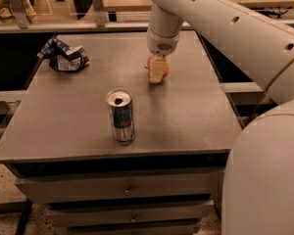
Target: Move apple near redbull can
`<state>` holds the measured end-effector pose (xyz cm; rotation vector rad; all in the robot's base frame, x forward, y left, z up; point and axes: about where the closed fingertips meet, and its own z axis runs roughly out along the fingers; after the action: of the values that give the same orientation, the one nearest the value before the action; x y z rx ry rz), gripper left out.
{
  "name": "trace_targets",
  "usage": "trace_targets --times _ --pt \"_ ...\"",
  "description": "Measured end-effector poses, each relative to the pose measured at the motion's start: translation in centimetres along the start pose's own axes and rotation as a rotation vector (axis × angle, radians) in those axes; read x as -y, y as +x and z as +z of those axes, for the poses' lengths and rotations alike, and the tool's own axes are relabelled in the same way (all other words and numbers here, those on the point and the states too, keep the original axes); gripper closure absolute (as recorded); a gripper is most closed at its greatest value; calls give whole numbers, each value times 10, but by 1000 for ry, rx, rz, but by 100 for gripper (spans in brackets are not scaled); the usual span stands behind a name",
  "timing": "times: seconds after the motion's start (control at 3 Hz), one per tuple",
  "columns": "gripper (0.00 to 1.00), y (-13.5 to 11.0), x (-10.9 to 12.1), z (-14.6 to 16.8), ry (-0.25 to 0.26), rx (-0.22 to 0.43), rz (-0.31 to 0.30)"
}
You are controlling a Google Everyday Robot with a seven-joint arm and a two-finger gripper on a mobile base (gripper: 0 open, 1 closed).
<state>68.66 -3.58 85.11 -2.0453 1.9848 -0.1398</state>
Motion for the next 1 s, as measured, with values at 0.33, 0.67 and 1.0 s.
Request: trace_targets --times 0.33,0.67,1.0 --pt "87 6 0 -14 -15 87 15" --pt "100 24 -6 -40 -39 279 69" --pt "100 42 -30 -64 -76 509 168"
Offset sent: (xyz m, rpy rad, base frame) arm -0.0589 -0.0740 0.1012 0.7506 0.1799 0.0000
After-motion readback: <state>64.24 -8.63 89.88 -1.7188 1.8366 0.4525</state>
